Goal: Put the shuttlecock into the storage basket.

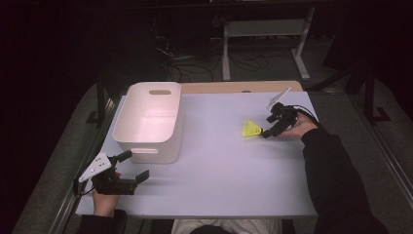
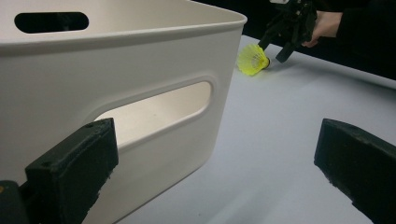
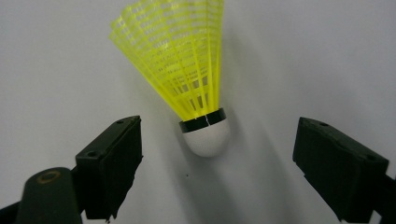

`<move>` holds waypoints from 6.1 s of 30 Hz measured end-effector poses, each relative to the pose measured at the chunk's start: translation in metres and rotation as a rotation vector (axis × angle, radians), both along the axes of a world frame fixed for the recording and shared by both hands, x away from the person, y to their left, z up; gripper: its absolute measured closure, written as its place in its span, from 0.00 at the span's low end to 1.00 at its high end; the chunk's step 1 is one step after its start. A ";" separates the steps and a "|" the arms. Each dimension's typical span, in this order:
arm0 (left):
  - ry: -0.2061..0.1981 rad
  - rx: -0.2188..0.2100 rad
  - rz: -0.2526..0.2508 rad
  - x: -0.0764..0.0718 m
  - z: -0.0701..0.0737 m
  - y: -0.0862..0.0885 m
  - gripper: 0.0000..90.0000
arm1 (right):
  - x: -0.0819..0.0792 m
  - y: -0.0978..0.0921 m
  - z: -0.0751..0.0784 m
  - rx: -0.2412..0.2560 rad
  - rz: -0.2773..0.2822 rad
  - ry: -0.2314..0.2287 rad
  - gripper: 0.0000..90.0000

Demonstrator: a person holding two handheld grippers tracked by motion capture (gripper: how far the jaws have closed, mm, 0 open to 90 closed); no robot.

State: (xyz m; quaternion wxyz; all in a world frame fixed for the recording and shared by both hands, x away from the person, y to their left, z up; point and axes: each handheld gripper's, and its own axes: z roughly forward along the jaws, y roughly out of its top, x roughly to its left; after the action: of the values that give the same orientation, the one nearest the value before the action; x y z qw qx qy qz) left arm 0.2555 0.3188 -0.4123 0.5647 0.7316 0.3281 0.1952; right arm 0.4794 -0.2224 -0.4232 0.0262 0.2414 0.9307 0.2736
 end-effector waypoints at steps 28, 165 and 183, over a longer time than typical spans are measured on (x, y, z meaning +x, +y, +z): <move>-0.005 -0.008 0.001 -0.001 0.000 0.001 0.00 | 0.002 0.011 -0.011 -0.035 0.091 0.012 0.64; 0.000 -0.011 -0.003 -0.001 0.000 0.000 0.00 | -0.063 0.113 0.144 0.099 0.170 -0.162 0.69; 0.000 -0.014 -0.002 -0.001 0.000 0.000 0.00 | -0.063 0.135 0.161 0.131 0.194 -0.180 0.69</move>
State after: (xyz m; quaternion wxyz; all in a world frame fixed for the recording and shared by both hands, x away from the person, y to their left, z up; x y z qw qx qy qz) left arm 0.2549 0.3189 -0.4122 0.5701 0.7280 0.3287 0.1922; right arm 0.4167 -0.0876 -0.2626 0.0671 0.1258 0.9238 0.3553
